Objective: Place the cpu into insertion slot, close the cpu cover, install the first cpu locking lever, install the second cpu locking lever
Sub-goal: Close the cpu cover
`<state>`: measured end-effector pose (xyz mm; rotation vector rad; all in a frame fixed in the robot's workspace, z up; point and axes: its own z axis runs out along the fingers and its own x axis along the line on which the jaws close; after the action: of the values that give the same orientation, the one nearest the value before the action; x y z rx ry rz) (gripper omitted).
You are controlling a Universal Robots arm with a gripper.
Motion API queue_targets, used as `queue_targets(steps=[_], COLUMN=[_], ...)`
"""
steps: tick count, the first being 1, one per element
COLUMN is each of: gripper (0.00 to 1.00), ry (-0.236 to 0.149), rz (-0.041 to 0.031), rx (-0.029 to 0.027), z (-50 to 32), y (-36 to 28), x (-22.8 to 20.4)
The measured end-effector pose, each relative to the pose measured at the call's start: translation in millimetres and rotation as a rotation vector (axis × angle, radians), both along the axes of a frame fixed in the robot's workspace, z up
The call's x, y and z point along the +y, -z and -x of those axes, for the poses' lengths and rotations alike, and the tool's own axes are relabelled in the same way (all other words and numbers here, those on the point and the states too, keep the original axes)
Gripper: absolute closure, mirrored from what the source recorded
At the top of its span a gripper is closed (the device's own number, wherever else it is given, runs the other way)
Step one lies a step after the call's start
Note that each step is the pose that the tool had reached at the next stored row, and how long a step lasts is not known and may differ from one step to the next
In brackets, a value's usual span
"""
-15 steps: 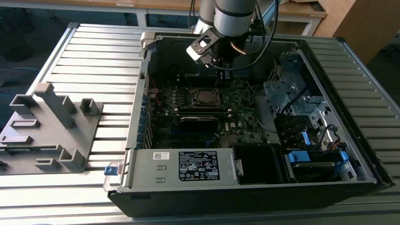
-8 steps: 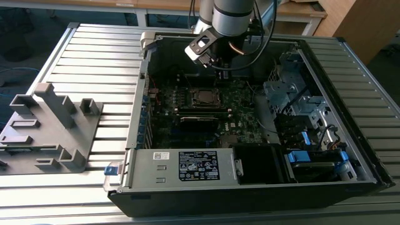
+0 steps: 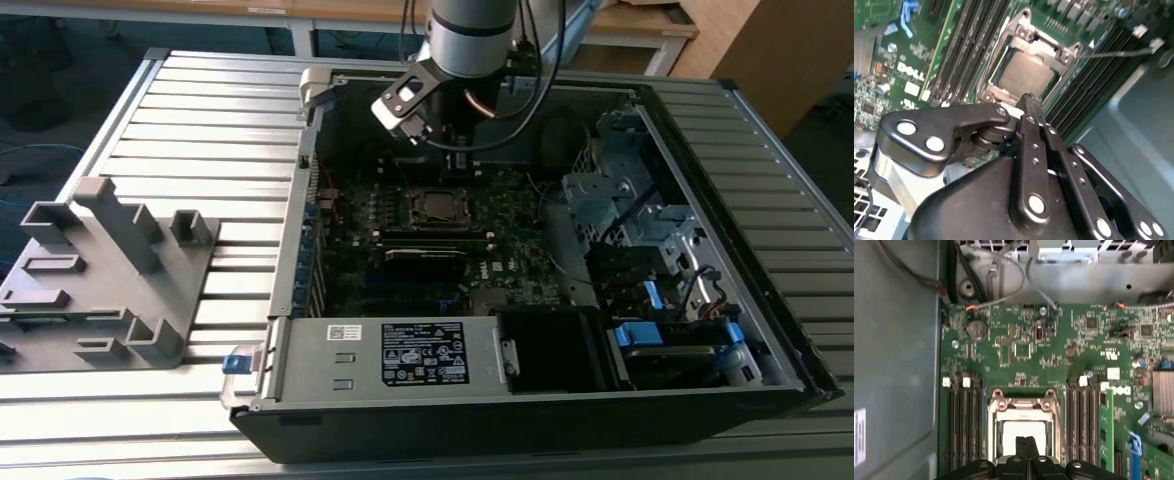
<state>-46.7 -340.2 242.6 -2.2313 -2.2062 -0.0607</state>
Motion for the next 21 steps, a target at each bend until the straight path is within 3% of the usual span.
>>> queue_targets(steps=[5, 15, 21], gripper=[0.89, 0.89, 0.89], ry=[0.0, 0.0, 0.0], rz=[-0.0001, 0.0001, 0.0001], rx=[-0.0002, -0.0001, 0.0], z=[10.5, 12.5, 12.5], y=[0.9, 1.3, 1.3], x=[0.1, -0.1, -3.9])
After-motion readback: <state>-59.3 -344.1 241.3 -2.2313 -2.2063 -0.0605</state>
